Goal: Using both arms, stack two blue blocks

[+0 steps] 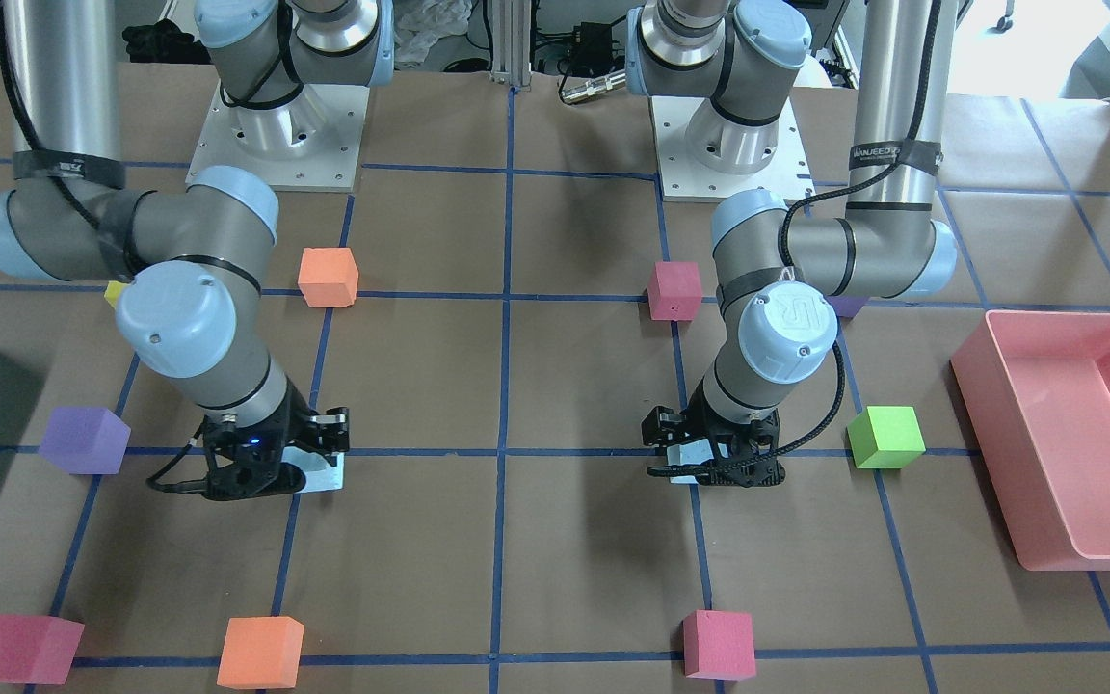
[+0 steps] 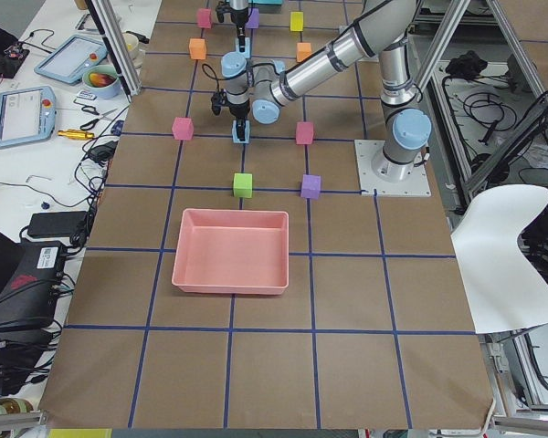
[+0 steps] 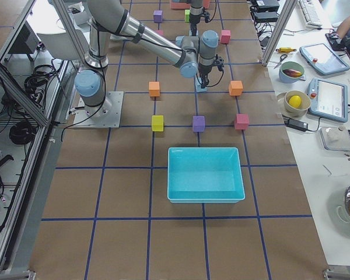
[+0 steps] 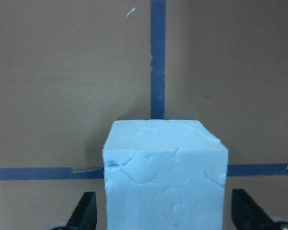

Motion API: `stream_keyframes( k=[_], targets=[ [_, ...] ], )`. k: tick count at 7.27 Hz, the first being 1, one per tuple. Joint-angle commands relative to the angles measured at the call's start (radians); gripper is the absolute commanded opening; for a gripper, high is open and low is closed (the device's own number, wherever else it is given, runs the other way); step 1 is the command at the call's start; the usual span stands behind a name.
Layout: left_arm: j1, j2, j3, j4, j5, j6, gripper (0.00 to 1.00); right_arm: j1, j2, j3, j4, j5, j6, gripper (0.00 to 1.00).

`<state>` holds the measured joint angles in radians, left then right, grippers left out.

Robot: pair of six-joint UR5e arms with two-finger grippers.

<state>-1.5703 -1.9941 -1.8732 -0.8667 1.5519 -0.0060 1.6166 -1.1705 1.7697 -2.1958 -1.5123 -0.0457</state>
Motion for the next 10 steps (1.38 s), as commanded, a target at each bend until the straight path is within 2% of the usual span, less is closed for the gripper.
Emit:
stream_keyframes(
  k=[1,3,5,7,8,10],
  targets=[
    [0.0,-0.009,0.002,0.014,-0.001,0.003,0.86,0.158,0.003,-0.035,0.004,0.006,0.266,0.0],
    [0.009,-0.006,0.011,0.015,-0.003,0.003,0.31,0.222,0.012,-0.029,0.007,0.055,0.396,0.0],
    [0.01,0.0,0.026,0.006,0.003,0.021,0.09,0.281,0.066,-0.032,-0.014,0.069,0.453,0.0],
    [0.004,0.026,0.048,-0.026,0.004,0.021,0.01,0.305,0.069,-0.035,-0.003,0.07,0.469,0.0],
    [-0.005,0.049,0.051,-0.043,0.005,0.02,0.01,0.305,0.069,-0.03,0.005,0.064,0.478,0.0],
    [0.006,0.096,0.095,-0.182,0.005,0.021,0.01,0.305,0.074,-0.029,-0.01,0.069,0.477,0.98]
  ],
)
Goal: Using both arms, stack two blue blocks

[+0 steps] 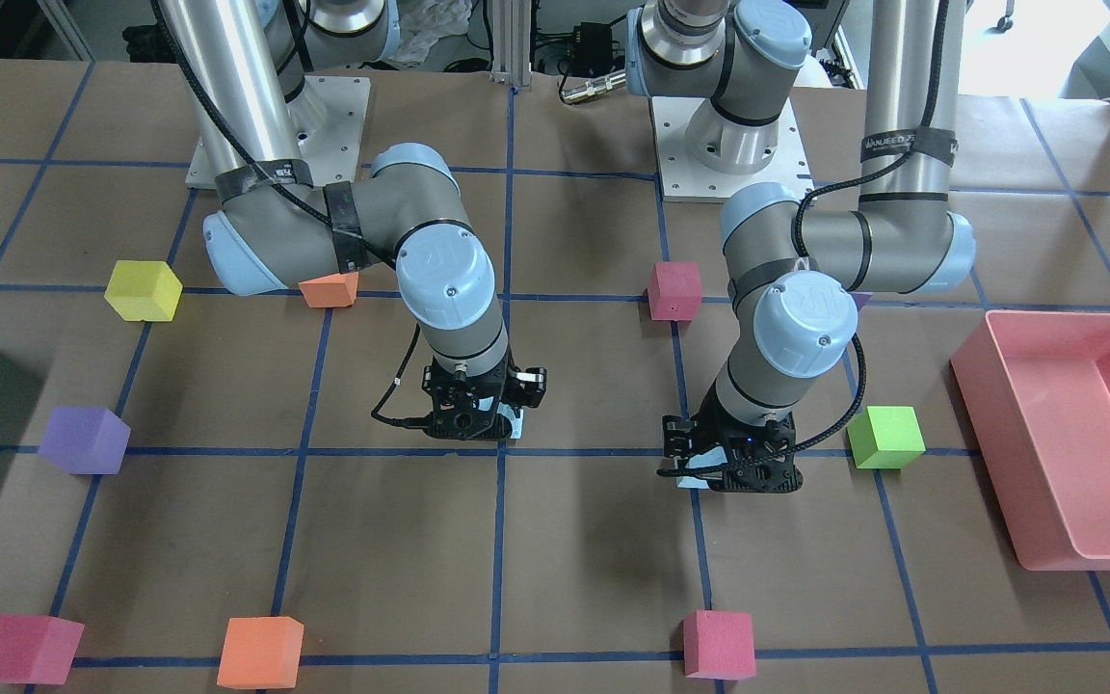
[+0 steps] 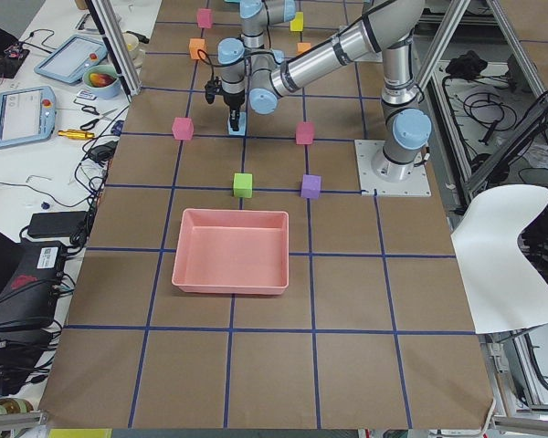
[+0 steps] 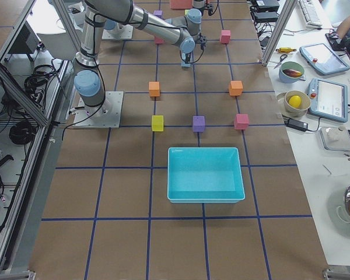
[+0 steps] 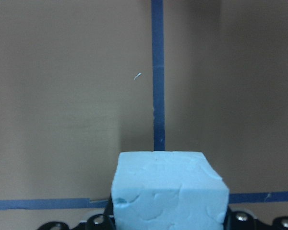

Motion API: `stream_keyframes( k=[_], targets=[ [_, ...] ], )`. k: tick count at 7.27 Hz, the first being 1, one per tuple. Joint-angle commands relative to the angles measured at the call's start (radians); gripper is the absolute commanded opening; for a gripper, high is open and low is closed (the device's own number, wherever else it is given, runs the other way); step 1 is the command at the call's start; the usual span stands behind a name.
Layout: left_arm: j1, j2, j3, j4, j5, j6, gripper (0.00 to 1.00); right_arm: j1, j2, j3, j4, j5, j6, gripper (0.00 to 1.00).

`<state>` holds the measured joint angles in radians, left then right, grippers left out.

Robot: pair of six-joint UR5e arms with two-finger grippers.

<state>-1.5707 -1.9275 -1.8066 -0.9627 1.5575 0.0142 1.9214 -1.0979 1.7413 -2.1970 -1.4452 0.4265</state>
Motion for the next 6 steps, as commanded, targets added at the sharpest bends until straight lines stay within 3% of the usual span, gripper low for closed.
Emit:
stream_keyframes(
  k=[1,4,6],
  targets=[
    [-0.015,0.053,0.039,-0.126,0.001,-0.025,0.01,0.001,-0.002,0.0,0.006,0.003,0.014,1.0],
    [-0.031,0.151,0.046,-0.294,-0.03,-0.048,0.02,-0.016,-0.025,-0.037,0.02,0.0,0.021,1.0],
    [-0.09,0.159,0.047,-0.304,-0.036,-0.074,0.02,-0.094,-0.091,-0.153,0.216,-0.017,-0.038,1.0]
  ],
)
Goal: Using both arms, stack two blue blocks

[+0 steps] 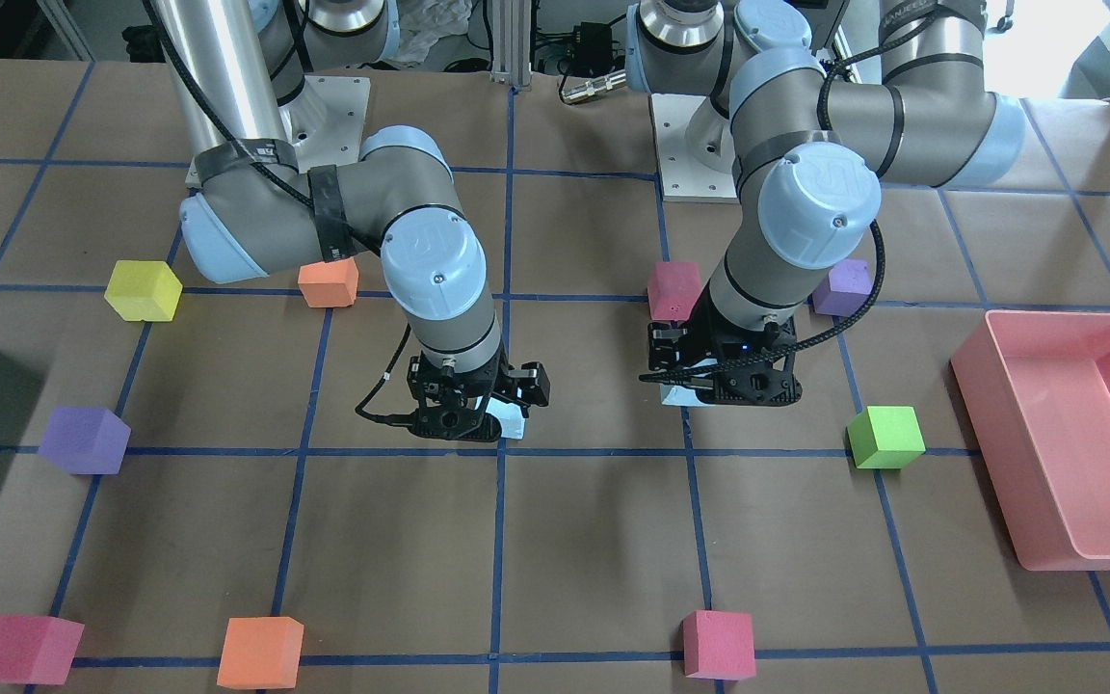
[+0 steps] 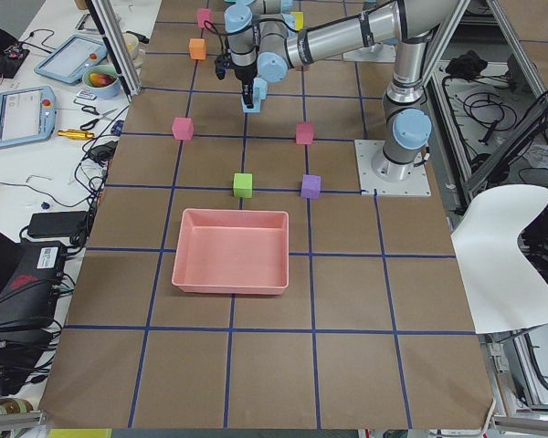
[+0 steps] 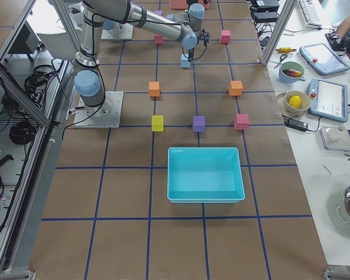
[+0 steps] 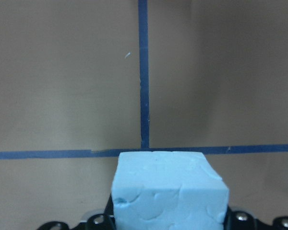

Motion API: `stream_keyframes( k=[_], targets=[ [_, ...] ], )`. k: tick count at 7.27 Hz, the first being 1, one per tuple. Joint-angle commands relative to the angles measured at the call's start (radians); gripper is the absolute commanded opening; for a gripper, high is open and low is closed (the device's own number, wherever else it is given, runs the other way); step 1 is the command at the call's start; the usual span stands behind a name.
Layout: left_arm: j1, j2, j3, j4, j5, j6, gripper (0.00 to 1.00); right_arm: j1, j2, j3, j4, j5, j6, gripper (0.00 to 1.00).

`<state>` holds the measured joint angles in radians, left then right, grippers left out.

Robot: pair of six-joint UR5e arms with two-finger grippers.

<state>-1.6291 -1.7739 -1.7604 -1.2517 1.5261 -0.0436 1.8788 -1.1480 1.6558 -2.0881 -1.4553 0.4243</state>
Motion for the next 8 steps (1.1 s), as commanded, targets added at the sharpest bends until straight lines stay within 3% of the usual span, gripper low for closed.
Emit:
stream_keyframes(
  k=[1,2,5,8],
  targets=[
    [-0.055,-0.008,0.004,-0.008,-0.009,-0.072,0.02,-0.126,-0.082,-0.088,0.184,-0.035,-0.153,1.0],
    [-0.098,-0.021,0.027,0.0,-0.007,-0.114,0.01,-0.194,-0.128,-0.085,0.21,-0.104,-0.294,1.0],
    [-0.239,-0.116,0.123,0.029,-0.008,-0.269,0.01,-0.344,-0.255,-0.091,0.466,-0.111,-0.409,1.0],
    [-0.314,-0.191,0.141,0.122,0.005,-0.307,0.01,-0.372,-0.373,-0.108,0.493,-0.103,-0.4,1.0]
  ],
)
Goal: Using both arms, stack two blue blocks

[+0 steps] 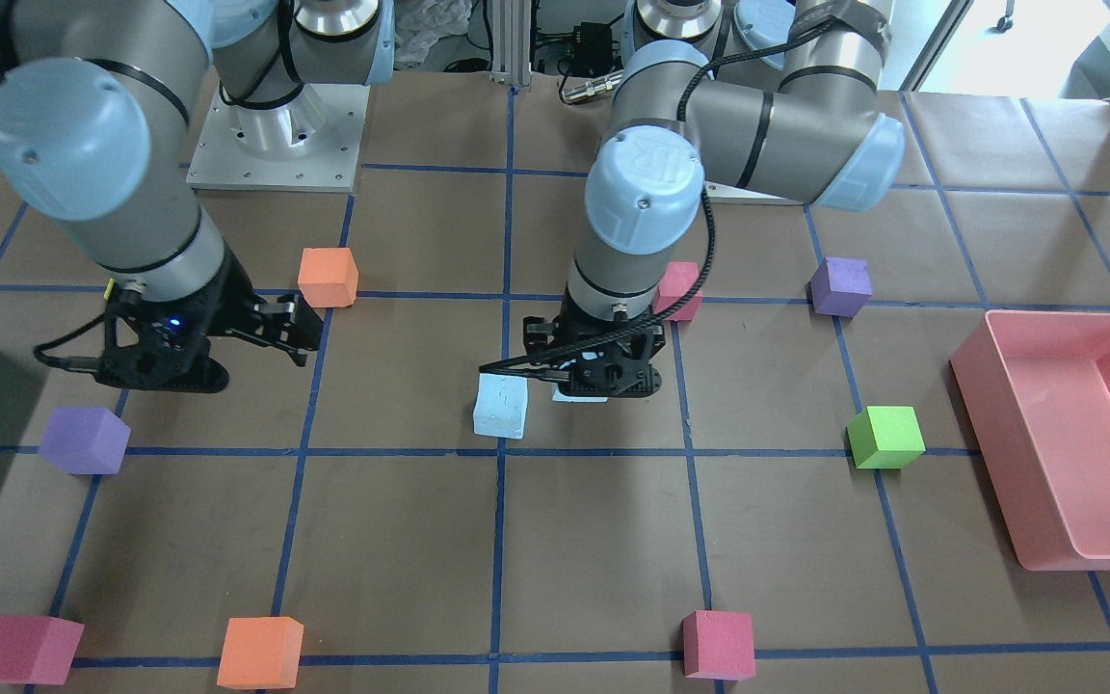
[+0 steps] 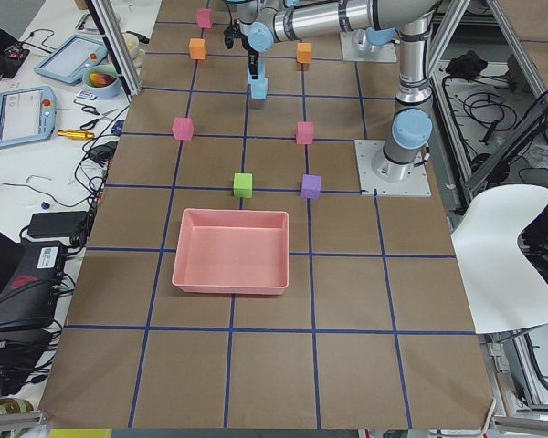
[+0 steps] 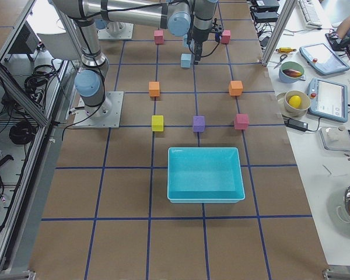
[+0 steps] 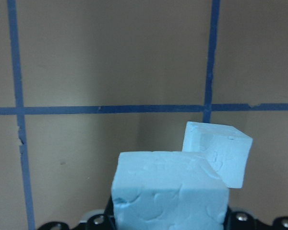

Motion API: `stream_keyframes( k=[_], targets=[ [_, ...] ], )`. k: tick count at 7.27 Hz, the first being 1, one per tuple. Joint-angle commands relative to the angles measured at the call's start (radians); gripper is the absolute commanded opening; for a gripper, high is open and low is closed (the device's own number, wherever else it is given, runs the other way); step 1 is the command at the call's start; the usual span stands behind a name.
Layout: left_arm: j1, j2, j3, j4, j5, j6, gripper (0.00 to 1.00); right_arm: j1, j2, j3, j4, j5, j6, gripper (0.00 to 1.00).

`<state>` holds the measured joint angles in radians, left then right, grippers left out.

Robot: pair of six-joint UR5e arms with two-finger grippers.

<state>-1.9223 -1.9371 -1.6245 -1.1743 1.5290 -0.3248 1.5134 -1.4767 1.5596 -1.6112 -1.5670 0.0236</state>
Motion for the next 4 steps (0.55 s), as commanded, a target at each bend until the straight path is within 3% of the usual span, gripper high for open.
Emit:
stream_keyframes(
  k=[1,4],
  targets=[
    [-0.029,-0.035,0.003,0.045,0.003,-0.027,0.01,-0.001,-0.077,-0.004,0.02,0.016,0.001,1.0],
    [-0.04,-0.054,0.002,0.048,0.003,-0.028,0.02,0.002,-0.111,-0.009,0.039,0.016,0.003,1.0]
  ],
)
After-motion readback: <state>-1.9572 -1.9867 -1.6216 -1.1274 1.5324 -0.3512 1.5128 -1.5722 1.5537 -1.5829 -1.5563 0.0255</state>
